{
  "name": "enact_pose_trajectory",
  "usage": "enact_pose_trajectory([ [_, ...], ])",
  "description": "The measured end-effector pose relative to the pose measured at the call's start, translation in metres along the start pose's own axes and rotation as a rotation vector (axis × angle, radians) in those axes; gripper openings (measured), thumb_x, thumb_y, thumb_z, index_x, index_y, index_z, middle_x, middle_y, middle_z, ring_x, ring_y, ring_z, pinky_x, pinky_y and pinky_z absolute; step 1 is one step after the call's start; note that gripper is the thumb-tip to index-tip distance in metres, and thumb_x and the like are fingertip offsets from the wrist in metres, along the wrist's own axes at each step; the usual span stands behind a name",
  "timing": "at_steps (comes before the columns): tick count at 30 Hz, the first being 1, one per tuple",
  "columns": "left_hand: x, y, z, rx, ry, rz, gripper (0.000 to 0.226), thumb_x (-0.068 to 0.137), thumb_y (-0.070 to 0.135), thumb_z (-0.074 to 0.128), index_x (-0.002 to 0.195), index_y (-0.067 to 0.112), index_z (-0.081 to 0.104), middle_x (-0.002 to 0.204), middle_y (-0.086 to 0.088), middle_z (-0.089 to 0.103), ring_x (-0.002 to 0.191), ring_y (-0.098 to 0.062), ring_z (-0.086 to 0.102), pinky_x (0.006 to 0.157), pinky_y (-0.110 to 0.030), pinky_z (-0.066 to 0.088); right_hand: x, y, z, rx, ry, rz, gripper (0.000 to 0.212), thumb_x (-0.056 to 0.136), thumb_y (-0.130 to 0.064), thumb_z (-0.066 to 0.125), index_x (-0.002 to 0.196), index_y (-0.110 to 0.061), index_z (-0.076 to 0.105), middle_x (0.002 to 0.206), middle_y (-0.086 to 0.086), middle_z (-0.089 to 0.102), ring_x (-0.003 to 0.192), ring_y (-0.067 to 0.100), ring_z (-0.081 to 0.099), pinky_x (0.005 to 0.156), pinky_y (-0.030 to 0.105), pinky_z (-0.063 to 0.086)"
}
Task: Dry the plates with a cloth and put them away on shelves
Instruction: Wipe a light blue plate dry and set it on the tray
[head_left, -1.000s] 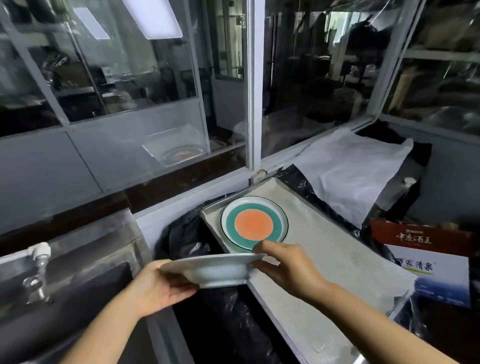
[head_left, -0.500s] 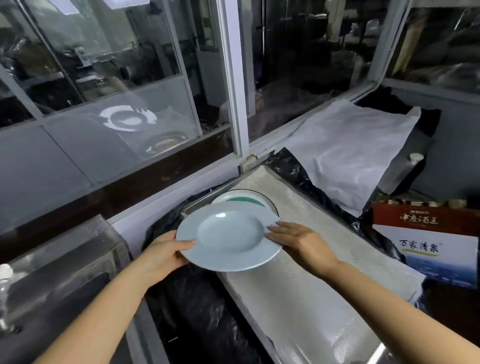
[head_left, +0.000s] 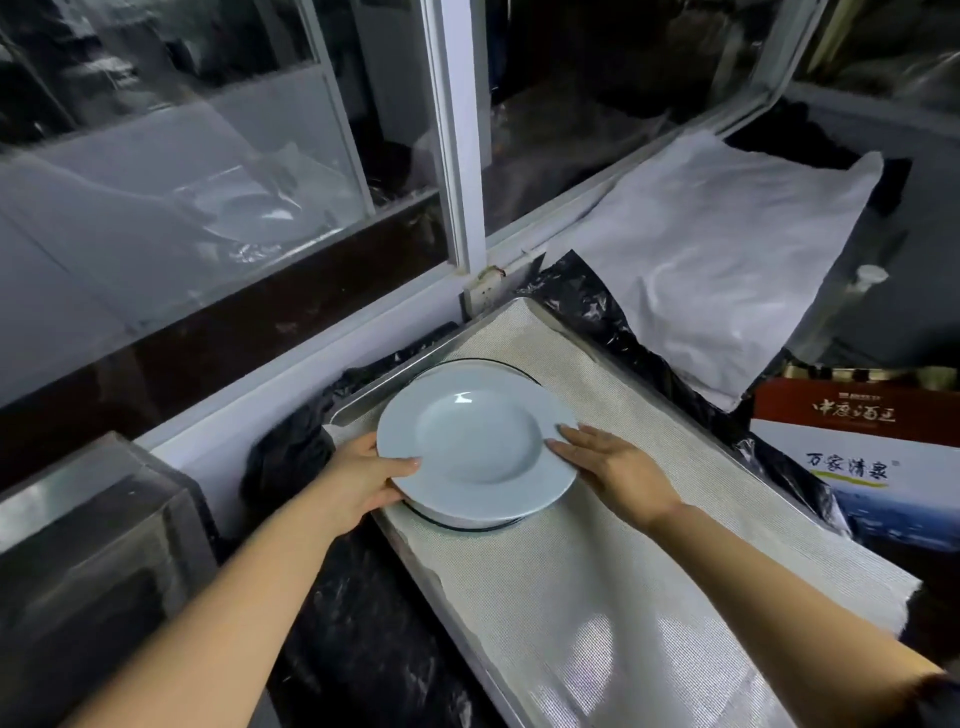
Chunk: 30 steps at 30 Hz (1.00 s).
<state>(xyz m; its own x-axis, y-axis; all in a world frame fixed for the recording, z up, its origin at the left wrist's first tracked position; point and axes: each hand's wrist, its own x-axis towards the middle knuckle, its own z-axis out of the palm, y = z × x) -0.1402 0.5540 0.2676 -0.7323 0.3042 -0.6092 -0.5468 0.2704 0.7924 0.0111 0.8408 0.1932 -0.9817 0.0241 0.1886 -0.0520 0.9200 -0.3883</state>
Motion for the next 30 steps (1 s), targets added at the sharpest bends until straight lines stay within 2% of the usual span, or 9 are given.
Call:
enact_pose_trajectory([
  [4, 0.017, -0.007, -0.002, 0.044, 0.011, -0.005, 0.043, 0.080, -0.002, 0.074, 0.117, 0.016, 0.063, 0.113, -0.005, 0.071, 0.104, -0.024, 0.066, 0.079, -0.038, 0.056, 0.005, 0.004, 0.006, 0.012, -0.003, -0.005, 0.038, 0.094, -0.031, 0.055, 0.130, -0.020, 0.063, 0.136, 0.008, 0.058, 0.122, 0.041, 0.056, 0.096, 0.053, 0.050],
  [9, 0.023, -0.014, -0.007, 0.136, 0.035, 0.054, 0.042, 0.082, -0.001, 0.073, 0.117, 0.019, 0.062, 0.108, -0.002, 0.071, 0.100, -0.021, 0.067, 0.067, -0.035, 0.059, 0.010, 0.002, 0.016, 0.010, -0.021, -0.008, 0.043, 0.090, -0.021, 0.065, 0.132, -0.021, 0.061, 0.140, 0.006, 0.055, 0.128, 0.039, 0.052, 0.100, 0.049, 0.045],
  [14, 0.028, -0.013, -0.006, 0.293, 0.072, 0.128, 0.043, 0.081, 0.003, 0.075, 0.118, 0.018, 0.059, 0.112, -0.003, 0.066, 0.102, -0.024, 0.064, 0.059, -0.035, 0.060, 0.016, 0.005, 0.021, -0.001, -0.006, -0.025, 0.048, 0.082, -0.010, 0.075, 0.128, -0.018, 0.064, 0.137, 0.009, 0.058, 0.124, 0.040, 0.055, 0.096, 0.051, 0.049],
  [19, 0.029, -0.014, -0.001, 0.501, 0.150, 0.151, 0.037, 0.079, 0.009, 0.078, 0.108, 0.022, 0.058, 0.106, 0.001, 0.062, 0.087, -0.025, 0.067, 0.050, -0.031, 0.058, 0.018, 0.009, 0.019, -0.013, -0.046, -0.050, 0.049, 0.081, -0.009, 0.078, 0.128, -0.016, 0.065, 0.137, 0.011, 0.057, 0.124, 0.042, 0.054, 0.096, 0.052, 0.049],
  [23, 0.031, -0.012, 0.000, 0.636, 0.223, 0.144, 0.034, 0.076, 0.015, 0.081, 0.105, 0.017, 0.062, 0.107, -0.004, 0.062, 0.080, -0.025, 0.067, 0.049, -0.033, 0.059, 0.018, 0.009, 0.017, -0.019, -0.091, -0.037, 0.050, 0.078, -0.007, 0.079, 0.126, -0.010, 0.065, 0.135, 0.018, 0.058, 0.121, 0.050, 0.053, 0.095, 0.057, 0.045],
  [25, 0.029, -0.010, 0.001, 0.772, 0.261, 0.126, 0.044, 0.075, 0.026, 0.082, 0.113, 0.012, 0.063, 0.114, -0.009, 0.057, 0.079, -0.026, 0.067, 0.054, -0.037, 0.061, 0.019, 0.005, 0.011, -0.030, -0.158, -0.044, 0.051, 0.080, -0.011, 0.078, 0.128, -0.007, 0.063, 0.136, 0.022, 0.055, 0.123, 0.053, 0.050, 0.098, 0.062, 0.044],
  [26, 0.029, -0.010, 0.001, 0.859, 0.282, 0.125, 0.051, 0.075, 0.031, 0.081, 0.118, 0.012, 0.060, 0.118, -0.012, 0.054, 0.081, -0.027, 0.066, 0.062, -0.039, 0.061, 0.020, 0.002, 0.007, -0.039, -0.189, -0.039, 0.053, 0.082, -0.017, 0.076, 0.132, -0.007, 0.060, 0.140, 0.022, 0.051, 0.127, 0.053, 0.046, 0.103, 0.061, 0.040],
  [28, 0.023, -0.010, 0.005, 0.983, 0.313, 0.143, 0.062, 0.077, 0.037, 0.076, 0.128, 0.011, 0.052, 0.124, -0.016, 0.048, 0.100, -0.032, 0.060, 0.082, -0.042, 0.057, 0.021, -0.006, 0.001, -0.062, -0.284, 0.032, 0.059, 0.091, -0.033, 0.065, 0.145, -0.016, 0.045, 0.155, 0.013, 0.033, 0.144, 0.041, 0.025, 0.118, 0.051, 0.026],
  [30, 0.011, -0.011, 0.010, 1.034, 0.328, 0.188, 0.066, 0.081, 0.040, 0.069, 0.135, 0.012, 0.044, 0.129, -0.016, 0.046, 0.117, -0.034, 0.050, 0.092, -0.046, 0.050, 0.017, -0.017, -0.004, -0.048, -0.319, 0.075, 0.065, 0.093, -0.049, 0.055, 0.150, -0.023, 0.036, 0.160, 0.005, 0.023, 0.150, 0.031, 0.011, 0.121, 0.046, 0.018],
])
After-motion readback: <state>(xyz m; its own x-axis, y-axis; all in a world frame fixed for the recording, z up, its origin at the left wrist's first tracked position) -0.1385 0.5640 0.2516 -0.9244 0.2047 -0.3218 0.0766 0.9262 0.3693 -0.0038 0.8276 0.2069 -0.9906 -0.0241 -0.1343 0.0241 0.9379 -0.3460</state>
